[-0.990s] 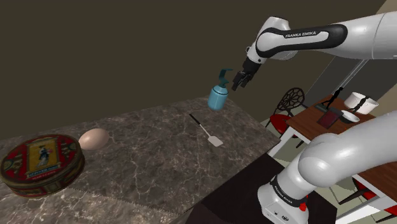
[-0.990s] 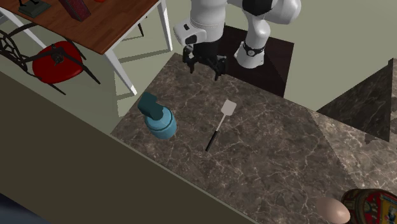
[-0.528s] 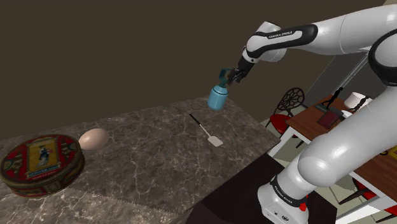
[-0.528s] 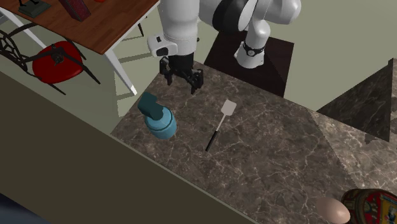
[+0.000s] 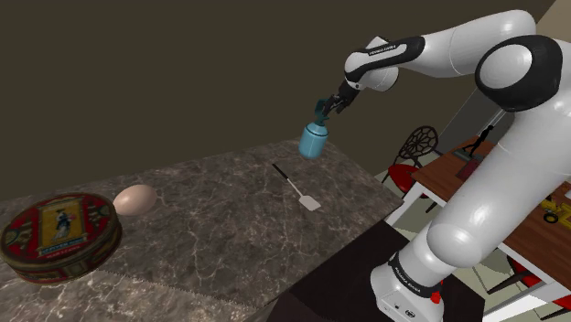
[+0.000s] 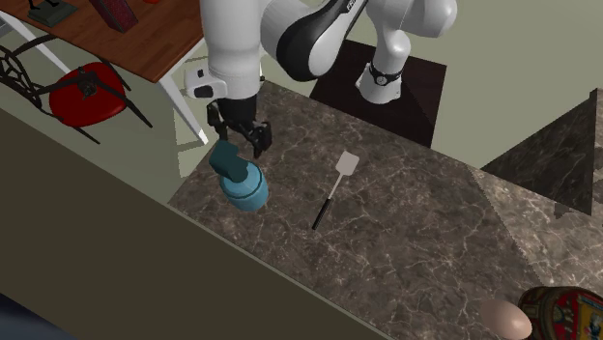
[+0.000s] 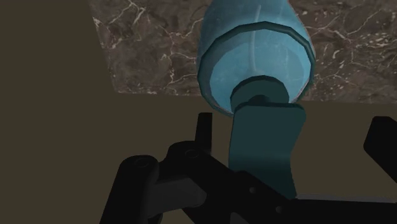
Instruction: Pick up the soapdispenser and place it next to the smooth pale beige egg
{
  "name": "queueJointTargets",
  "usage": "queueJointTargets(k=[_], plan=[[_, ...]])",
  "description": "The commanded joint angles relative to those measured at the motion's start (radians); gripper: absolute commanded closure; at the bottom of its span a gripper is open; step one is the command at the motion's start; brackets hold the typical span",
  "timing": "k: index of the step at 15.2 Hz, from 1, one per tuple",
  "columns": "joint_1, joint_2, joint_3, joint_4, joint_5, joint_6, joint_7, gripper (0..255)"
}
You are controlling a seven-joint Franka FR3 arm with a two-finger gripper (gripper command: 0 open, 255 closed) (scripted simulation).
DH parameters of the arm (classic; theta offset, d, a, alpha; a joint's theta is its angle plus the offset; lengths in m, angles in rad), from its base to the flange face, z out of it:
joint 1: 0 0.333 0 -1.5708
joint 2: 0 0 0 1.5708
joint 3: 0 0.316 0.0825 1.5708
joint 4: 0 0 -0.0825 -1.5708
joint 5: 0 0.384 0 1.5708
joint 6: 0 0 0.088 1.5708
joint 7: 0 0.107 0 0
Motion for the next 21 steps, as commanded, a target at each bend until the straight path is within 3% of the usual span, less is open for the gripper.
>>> queueJointTargets(k=[1, 13, 14, 21], plan=[[-0.002, 0.029, 0.002, 0.007, 0.020, 0.024, -0.013, 0], [-0.006, 0.078, 0.010, 0.006, 0.053, 0.068, -0.035, 0], [-0.006, 0.078, 0.010, 0.006, 0.053, 0.068, -0.035, 255], [-0.006, 0.078, 0.010, 0.007, 0.053, 0.068, -0.035, 255]])
